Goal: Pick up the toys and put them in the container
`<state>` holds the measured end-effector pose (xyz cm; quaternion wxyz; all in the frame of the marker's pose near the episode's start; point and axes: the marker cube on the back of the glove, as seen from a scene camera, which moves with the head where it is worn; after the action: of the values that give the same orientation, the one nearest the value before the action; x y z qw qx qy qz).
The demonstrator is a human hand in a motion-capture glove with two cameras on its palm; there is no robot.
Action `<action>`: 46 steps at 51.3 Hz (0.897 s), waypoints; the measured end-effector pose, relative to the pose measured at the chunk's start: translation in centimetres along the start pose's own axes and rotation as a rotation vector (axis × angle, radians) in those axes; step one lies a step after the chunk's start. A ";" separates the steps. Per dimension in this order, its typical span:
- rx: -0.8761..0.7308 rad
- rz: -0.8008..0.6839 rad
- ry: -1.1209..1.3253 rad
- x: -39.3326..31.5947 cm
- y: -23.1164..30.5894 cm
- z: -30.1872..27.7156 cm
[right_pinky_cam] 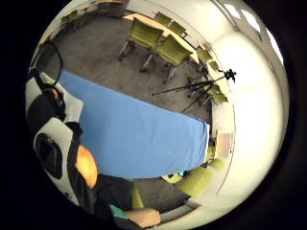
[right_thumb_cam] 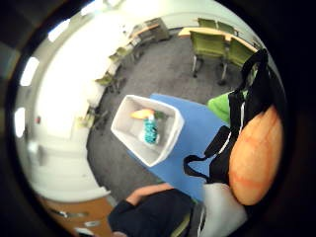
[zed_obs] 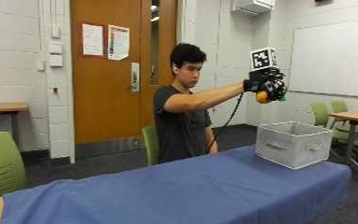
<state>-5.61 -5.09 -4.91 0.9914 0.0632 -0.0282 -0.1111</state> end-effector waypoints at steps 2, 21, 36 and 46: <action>0.004 -0.038 0.028 -2.2 -1.1 0.3; -0.005 -0.172 -0.005 -18.7 -5.8 4.5; -0.059 -0.300 -0.112 -15.4 -6.4 7.5; -0.063 -0.274 -0.138 -14.4 -5.9 7.7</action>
<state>-21.41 -8.52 1.38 0.9642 0.0276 -0.0841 -0.2501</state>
